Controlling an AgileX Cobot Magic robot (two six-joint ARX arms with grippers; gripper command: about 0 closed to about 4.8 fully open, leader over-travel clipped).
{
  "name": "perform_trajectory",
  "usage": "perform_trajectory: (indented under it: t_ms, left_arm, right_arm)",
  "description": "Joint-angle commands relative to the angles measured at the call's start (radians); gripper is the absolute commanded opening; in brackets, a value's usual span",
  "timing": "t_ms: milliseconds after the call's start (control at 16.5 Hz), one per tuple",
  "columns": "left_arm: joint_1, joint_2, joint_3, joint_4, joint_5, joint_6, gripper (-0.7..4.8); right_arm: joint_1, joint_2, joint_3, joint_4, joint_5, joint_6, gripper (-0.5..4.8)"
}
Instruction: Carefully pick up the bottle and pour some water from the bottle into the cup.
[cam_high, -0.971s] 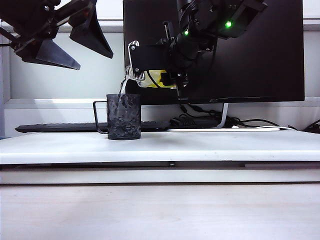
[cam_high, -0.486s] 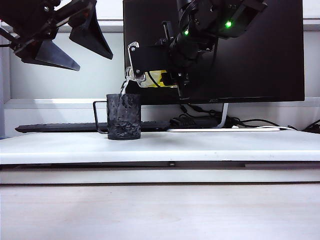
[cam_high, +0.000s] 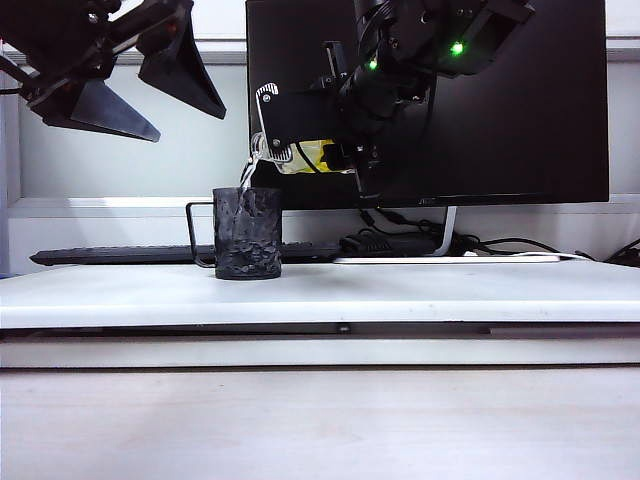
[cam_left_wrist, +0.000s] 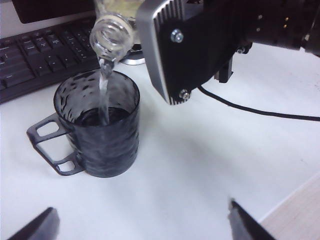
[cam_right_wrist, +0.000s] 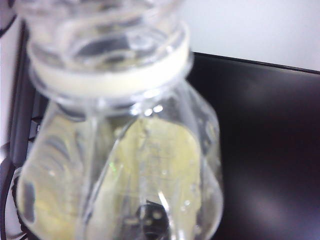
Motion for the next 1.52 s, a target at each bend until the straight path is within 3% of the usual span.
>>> perform_trajectory:
  t_ms: [61,1153,1275,1517]
  left_arm:
    - [0.000,-0.004,0.005,0.000,0.006,0.007,4.79]
    - [0.000,-0.004,0.005,0.000,0.006,0.007,4.79]
    - [0.000,-0.004,0.005,0.000,0.006,0.007,4.79]
    - [0.000,-0.004,0.005,0.000,0.006,0.007,4.79]
  right_arm:
    - [-0.001,-0.011,0.009,0.041,0.001,0.000,1.38]
    - [-0.002,-0.011,0.009,0.040,0.002,0.010,1.38]
    - [-0.002,-0.011,0.009,0.040,0.002,0.053,1.38]
    - [0.000,-0.013,0.009,0.046,0.032,0.306,1.38]
